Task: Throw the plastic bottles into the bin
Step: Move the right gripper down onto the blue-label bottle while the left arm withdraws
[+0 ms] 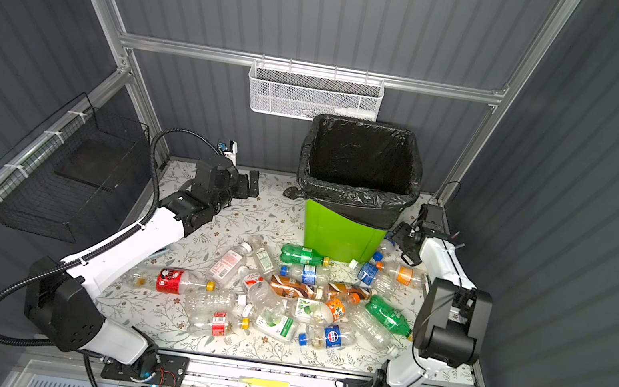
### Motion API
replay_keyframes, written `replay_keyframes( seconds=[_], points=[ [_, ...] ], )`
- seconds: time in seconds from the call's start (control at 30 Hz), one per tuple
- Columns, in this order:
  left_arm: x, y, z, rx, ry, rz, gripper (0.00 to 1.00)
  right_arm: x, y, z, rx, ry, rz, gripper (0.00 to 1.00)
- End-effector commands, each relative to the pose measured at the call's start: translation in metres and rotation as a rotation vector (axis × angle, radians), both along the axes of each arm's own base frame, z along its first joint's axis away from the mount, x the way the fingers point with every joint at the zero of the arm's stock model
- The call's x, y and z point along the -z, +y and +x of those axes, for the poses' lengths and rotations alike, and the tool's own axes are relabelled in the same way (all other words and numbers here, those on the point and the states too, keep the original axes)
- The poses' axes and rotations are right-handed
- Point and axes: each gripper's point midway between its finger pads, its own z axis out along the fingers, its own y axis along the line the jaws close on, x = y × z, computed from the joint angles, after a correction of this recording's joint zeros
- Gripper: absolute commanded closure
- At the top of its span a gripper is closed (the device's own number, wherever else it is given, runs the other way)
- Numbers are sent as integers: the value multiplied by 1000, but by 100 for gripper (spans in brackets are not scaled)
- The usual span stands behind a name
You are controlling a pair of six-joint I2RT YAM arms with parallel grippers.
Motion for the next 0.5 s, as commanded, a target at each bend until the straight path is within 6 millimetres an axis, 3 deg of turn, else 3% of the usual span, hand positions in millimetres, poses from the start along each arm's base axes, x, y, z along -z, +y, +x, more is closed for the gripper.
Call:
replay_keyframes(
  seconds=[0.0,0.47],
  points=[
    [14,2,3,-10,36,-3,0,2,4,4,-4,28,8,25],
    [21,2,7,-20,60,3,0,42,11,32,-32,118,2,27]
  ],
)
